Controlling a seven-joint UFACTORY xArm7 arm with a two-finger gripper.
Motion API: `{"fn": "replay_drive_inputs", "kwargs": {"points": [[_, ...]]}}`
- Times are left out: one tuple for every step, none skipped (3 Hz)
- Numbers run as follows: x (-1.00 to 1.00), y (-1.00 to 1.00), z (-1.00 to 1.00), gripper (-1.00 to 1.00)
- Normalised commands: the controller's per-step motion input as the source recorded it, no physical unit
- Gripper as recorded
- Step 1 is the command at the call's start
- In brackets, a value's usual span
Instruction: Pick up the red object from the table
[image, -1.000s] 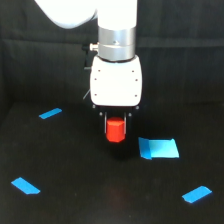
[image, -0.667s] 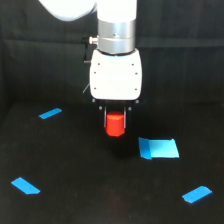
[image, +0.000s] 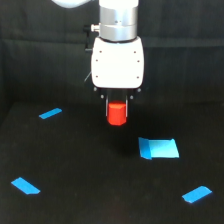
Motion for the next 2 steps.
{"fn": "replay_drive_inputs", "kwargs": {"points": [[-0.01,-0.01,0.30,-0.98],[-0.07,0.03,0.14,-0.96]]}}
